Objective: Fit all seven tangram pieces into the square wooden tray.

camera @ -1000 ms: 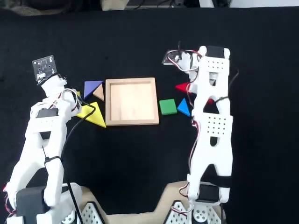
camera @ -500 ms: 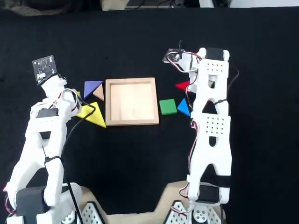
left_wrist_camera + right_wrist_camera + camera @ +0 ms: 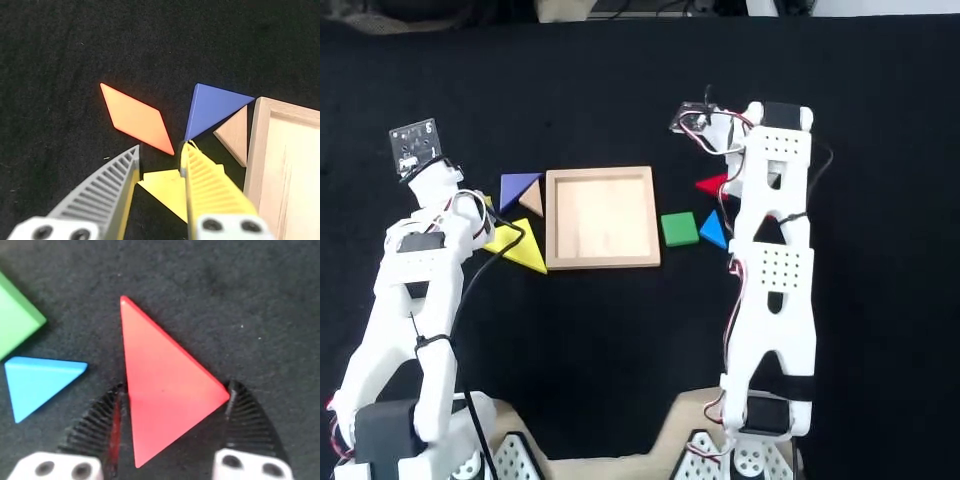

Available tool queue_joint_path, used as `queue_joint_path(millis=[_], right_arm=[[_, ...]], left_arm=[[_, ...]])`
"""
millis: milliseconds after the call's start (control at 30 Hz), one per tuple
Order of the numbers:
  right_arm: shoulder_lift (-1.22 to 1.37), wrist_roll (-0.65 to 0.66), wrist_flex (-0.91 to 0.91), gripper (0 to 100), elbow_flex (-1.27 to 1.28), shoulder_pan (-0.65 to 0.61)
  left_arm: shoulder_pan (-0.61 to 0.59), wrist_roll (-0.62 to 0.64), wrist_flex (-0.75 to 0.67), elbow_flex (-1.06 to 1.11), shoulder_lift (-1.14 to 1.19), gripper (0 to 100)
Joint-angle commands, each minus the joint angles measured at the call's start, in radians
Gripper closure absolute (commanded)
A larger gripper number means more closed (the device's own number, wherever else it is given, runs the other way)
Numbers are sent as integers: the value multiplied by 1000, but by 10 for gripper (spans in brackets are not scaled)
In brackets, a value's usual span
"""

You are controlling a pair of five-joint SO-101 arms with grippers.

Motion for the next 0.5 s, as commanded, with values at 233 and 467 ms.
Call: queue_joint_path(millis=[233,467], right_arm=[[-5,12,34,801,-200,35],[-59,-43,35,801,-246,18]], left_arm=[[-4,-8,-18,-38,-29,855],[-4,-8,-18,-38,-29,855]])
